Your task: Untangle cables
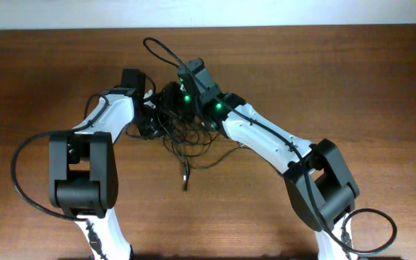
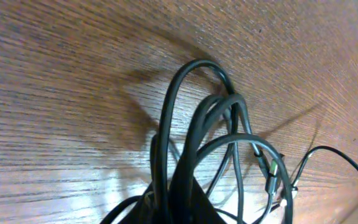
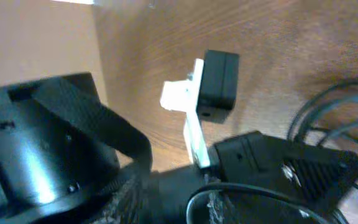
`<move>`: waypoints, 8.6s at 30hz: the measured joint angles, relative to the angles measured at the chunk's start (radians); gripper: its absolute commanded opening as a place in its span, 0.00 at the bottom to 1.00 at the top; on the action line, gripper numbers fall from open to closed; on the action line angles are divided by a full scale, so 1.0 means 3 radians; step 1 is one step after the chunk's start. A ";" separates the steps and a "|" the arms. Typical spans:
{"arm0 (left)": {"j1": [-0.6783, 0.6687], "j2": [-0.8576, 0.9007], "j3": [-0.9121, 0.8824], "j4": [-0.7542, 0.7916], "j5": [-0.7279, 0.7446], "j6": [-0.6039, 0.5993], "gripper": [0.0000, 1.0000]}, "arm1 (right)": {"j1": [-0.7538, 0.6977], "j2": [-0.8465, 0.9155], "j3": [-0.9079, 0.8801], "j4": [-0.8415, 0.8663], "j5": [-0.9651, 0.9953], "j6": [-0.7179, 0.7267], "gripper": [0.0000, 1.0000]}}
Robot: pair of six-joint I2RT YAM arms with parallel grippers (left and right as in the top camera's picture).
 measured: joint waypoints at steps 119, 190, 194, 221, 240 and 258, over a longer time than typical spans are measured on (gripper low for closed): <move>0.0506 -0.0003 -0.0034 -0.0108 0.0103 0.0699 0.00 | -0.3077 -0.2163 0.0549 -0.3562 0.1006 -0.2728 0.04; 0.0242 0.0528 0.0862 -0.0713 -0.0156 0.0866 0.00 | -0.1172 -0.0150 -0.0773 -0.2068 0.1642 -0.4011 0.04; 0.0251 0.0528 0.0862 -0.0712 -0.0149 0.0865 0.00 | -0.1846 -0.0151 -0.0801 -0.2096 0.2032 -0.4007 0.04; 0.0585 0.0528 0.0862 -0.0777 -0.0278 0.0603 0.00 | -0.3429 -0.0050 0.0017 -0.3043 0.1859 -0.3015 0.99; 0.0577 0.0528 0.0862 -0.0762 -0.0290 0.0590 0.00 | -0.1727 -0.0058 0.0145 -0.2163 0.0827 -0.4682 0.99; 0.0565 0.0528 0.0862 -0.0745 -0.0290 0.0590 0.00 | -0.1667 0.0061 -0.0318 -0.2181 0.0656 -0.5010 0.04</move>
